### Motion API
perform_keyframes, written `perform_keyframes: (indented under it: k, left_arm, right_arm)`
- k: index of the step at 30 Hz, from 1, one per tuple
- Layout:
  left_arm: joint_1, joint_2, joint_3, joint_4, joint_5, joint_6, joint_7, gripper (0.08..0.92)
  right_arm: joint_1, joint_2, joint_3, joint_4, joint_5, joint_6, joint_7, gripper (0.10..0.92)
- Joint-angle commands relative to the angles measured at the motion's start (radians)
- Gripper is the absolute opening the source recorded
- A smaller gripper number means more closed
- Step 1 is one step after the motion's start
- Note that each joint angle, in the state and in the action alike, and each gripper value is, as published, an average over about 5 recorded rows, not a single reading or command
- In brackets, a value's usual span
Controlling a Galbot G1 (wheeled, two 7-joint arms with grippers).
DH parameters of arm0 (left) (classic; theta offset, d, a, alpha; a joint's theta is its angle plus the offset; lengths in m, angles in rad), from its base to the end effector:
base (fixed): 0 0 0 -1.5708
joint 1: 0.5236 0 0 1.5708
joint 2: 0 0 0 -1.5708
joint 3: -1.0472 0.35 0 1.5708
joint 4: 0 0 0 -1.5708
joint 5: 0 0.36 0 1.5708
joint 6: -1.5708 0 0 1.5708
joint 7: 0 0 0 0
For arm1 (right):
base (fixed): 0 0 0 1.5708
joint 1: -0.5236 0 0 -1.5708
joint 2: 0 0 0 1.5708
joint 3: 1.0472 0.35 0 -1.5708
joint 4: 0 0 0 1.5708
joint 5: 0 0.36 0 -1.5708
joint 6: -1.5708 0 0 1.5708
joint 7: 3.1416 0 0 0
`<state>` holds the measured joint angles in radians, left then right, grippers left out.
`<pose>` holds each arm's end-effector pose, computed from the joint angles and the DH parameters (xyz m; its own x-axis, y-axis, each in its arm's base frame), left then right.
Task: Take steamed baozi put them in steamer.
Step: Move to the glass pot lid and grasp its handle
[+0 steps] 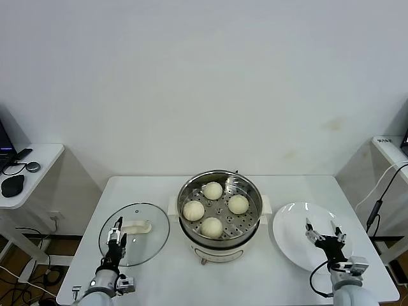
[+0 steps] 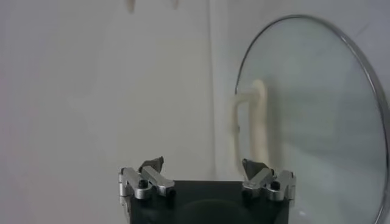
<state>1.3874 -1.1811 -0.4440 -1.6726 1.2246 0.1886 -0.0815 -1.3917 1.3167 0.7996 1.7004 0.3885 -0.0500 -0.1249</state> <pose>0.2362 0.0927 -0.4026 -0.9799 -0.0732 0.1858 0.1891 -0.0417 0.9811 0.2323 -0.1704 -0.3695 -0.9782 0.1018 0.1809 0.1182 0.9896 0.0823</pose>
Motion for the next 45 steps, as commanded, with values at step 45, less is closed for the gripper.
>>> perform_keyframes:
  k: [45]
  left_arm:
    - [-0.262, -0.039, 0.047, 0.363, 0.051, -0.04, -0.184, 0.757]
  right_arm:
    - [-0.022, 0.017, 0.026, -0.007, -0.024, 0.025, 0.0, 0.823]
